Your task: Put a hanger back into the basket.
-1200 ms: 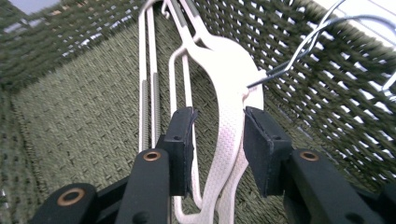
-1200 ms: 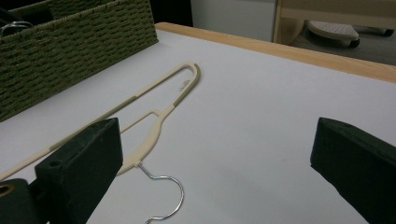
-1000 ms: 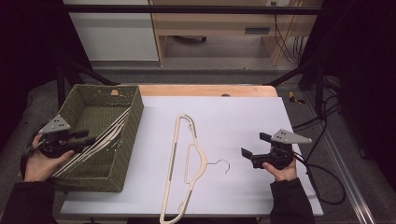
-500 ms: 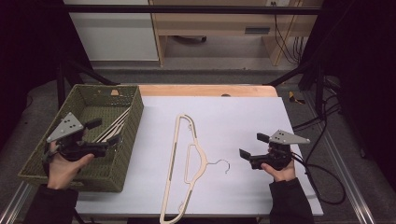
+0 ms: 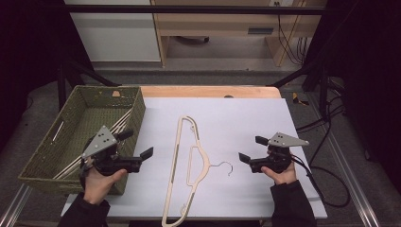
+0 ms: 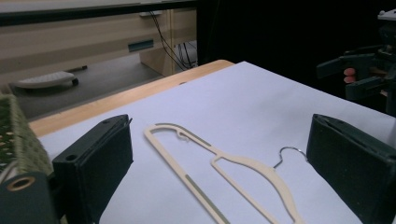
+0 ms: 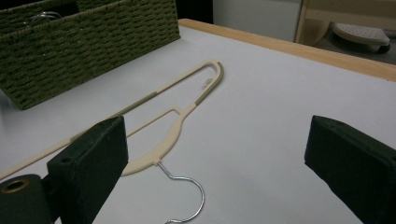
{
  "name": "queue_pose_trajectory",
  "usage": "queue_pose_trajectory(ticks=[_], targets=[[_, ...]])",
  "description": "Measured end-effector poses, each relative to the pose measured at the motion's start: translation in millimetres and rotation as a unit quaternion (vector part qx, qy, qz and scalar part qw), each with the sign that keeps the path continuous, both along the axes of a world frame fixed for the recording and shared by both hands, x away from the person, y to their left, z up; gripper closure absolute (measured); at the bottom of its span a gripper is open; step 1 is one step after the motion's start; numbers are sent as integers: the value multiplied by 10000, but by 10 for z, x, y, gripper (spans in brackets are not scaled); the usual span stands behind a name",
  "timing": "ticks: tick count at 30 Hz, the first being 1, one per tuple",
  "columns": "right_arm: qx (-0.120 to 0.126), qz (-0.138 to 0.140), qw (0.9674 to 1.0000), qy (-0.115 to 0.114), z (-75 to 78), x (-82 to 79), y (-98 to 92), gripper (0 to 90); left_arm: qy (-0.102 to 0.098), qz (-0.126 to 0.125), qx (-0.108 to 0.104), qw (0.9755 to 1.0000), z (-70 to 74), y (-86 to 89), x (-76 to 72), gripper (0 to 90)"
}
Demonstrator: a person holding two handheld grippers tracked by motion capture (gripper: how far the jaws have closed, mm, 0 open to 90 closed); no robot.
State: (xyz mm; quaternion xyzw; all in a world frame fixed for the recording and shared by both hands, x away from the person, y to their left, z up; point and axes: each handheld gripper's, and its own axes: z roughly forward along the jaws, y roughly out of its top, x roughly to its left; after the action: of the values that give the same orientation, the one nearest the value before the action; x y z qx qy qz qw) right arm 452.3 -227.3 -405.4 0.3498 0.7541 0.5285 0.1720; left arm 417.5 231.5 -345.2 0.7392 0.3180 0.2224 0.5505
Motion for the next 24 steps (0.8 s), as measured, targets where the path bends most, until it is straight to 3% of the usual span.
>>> queue_pose_trajectory(ticks=[10, 13, 16, 24], targets=[[-232, 405, 9989, 102, -101, 34, 251, 84, 253, -280, 189, 9991, -328, -274, -5, 73], [-226, 450, 9987, 97, -125, 38, 316, 105, 363, -369, 210, 9984, -435, -293, -5, 73], [-374, 541, 9978, 90, -175, 47, 405, 136, 496, -427, 254, 9975, -528, -293, 3, 73], [-844, 932, 9917, 282, -405, 108, 633, 287, 719, -480, 336, 9957, -670, -322, 33, 74]])
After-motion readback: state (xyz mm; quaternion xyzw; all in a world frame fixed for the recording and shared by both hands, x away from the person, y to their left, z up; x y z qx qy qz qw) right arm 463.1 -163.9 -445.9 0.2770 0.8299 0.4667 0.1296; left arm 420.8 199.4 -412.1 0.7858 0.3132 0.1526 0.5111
